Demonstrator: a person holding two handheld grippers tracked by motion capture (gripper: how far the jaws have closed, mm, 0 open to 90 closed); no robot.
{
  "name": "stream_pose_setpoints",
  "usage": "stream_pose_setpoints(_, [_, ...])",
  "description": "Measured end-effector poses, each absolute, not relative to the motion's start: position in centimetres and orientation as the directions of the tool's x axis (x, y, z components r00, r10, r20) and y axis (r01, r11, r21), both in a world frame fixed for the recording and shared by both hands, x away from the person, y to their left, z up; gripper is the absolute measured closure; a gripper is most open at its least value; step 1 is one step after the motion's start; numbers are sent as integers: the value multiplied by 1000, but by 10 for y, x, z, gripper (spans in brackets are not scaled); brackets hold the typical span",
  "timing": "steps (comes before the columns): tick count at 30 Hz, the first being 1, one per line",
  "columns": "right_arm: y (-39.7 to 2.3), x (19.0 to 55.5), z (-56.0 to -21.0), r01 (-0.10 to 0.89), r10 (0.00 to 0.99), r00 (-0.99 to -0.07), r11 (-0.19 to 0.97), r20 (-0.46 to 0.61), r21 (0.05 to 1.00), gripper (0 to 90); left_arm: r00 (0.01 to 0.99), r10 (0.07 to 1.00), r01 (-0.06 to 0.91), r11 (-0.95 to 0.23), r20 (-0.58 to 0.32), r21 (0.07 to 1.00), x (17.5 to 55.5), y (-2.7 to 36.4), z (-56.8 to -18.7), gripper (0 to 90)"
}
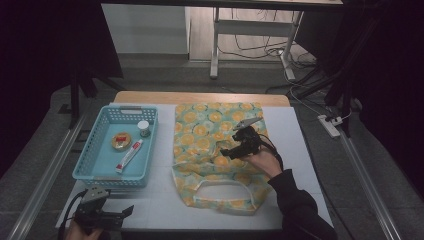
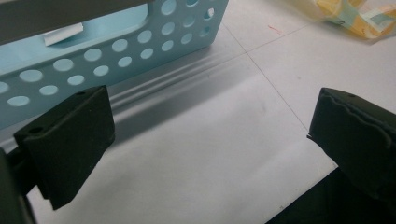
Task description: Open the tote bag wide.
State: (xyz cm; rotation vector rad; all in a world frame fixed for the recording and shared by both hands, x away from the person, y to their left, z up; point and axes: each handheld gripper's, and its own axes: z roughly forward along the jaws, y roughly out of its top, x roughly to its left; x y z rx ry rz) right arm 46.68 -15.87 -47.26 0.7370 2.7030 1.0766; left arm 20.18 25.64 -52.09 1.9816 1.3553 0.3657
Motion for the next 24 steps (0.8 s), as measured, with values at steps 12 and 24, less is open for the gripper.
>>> stream_pose_setpoints(12, [-171, 433, -494, 400, 448, -890, 687, 79, 606, 35, 413, 898, 701, -210, -148, 682, 202, 256, -521, 3])
stream_pose_setpoints(24, [-174, 425, -517, 347, 437, -899, 736, -17, 581, 434, 414, 899, 701, -211, -147, 681, 202, 256, -521, 3])
